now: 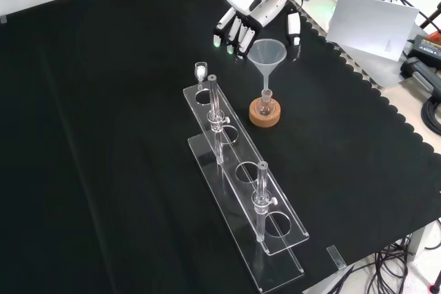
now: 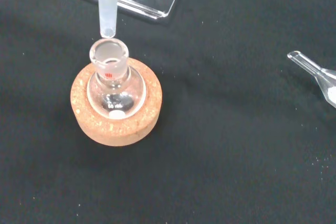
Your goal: Place the funnel on the round-bottom flask.
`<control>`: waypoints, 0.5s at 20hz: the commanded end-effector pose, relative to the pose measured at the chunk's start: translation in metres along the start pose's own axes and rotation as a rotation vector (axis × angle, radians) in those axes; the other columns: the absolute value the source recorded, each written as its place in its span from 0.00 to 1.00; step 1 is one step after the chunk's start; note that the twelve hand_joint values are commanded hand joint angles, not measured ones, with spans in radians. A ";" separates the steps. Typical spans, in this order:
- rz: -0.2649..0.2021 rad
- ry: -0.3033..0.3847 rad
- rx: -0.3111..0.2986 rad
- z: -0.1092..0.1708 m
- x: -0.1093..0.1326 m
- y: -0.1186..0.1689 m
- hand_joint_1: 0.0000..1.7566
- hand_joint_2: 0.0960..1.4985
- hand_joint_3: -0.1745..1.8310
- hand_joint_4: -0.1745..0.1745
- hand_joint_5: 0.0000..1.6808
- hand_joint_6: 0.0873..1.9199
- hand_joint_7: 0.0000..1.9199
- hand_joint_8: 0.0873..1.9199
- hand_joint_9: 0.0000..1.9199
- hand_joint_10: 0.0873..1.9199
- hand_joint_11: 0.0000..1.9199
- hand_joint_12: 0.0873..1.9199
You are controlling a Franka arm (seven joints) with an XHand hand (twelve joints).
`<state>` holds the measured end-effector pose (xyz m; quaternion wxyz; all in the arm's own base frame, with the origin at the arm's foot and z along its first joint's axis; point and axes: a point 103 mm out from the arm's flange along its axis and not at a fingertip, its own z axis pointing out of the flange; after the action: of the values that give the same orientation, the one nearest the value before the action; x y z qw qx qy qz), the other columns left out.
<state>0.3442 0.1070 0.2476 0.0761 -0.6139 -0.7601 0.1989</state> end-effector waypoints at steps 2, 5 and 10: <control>0.010 0.003 0.000 0.005 -0.004 0.000 0.47 0.49 0.11 0.55 0.47 0.16 0.61 0.15 0.34 0.17 0.00 0.42; 0.014 0.015 0.001 0.006 -0.004 0.003 0.47 0.49 0.11 0.55 0.47 0.16 0.61 0.15 0.34 0.17 0.00 0.42; 0.014 0.018 0.003 0.008 -0.003 0.006 0.47 0.49 0.11 0.55 0.47 0.17 0.61 0.15 0.34 0.17 0.00 0.42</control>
<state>0.3467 0.1024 0.2387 0.0818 -0.6204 -0.7552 0.1953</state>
